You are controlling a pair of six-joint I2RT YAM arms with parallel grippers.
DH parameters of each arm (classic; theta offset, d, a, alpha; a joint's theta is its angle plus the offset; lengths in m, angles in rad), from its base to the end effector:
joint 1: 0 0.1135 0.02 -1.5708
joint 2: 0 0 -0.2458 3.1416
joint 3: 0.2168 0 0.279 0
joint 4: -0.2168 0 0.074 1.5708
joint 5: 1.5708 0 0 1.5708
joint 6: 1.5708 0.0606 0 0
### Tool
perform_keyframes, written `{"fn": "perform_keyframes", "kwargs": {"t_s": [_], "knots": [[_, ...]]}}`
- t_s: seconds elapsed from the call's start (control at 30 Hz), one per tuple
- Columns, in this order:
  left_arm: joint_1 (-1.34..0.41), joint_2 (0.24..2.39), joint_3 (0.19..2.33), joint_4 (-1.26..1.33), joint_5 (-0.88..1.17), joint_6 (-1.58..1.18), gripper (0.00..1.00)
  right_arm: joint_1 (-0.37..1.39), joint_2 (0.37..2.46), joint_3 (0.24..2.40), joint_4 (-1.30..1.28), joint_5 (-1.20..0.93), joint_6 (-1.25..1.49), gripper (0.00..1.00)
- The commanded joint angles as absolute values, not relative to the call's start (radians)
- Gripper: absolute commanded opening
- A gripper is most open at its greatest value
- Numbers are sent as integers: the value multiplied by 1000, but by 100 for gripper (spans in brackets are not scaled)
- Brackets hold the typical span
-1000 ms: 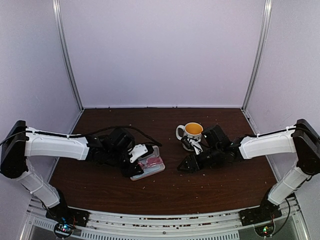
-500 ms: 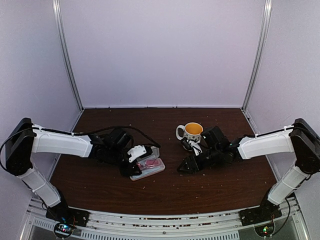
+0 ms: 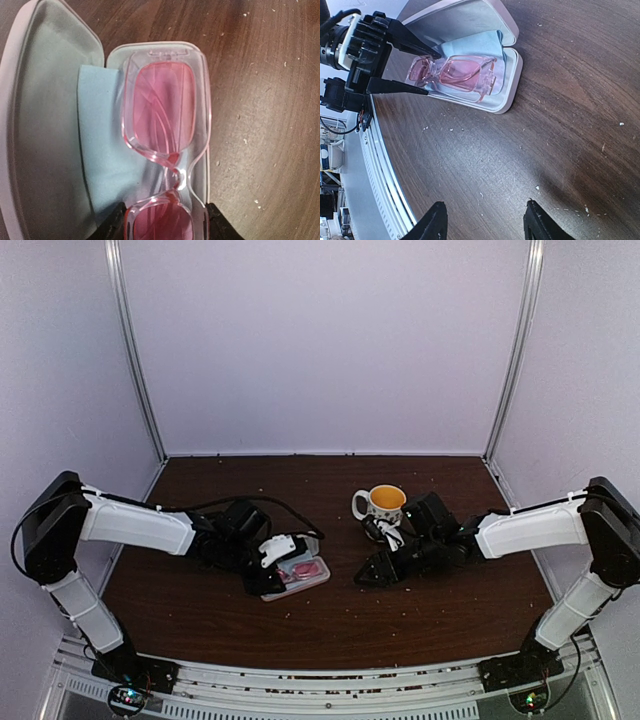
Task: Organize the sunglasses
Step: Place the sunglasses in the sunglasses case.
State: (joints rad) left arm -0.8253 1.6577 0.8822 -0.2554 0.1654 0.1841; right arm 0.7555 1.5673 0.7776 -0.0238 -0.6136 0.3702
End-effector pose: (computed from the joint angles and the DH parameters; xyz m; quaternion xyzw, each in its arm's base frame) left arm 0.2278 -0.2615 0.0957 0.4837 0.8301 -0.1593 0.2271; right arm 0.2225 0.2575 0.1183 -0.2792 0.8480 0.4254 0.1483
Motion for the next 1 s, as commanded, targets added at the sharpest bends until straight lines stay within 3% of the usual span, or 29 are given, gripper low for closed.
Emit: {"fn": "perform_keyframes", "kwargs": {"t_s": [0.0, 0.97], "knots": [[-818, 1681, 900, -198, 174, 193, 31, 752, 1575, 767, -1, -624, 371, 53], [-816, 1664, 863, -178, 167, 203, 35, 752, 1598, 746, 25, -630, 382, 52]]}}
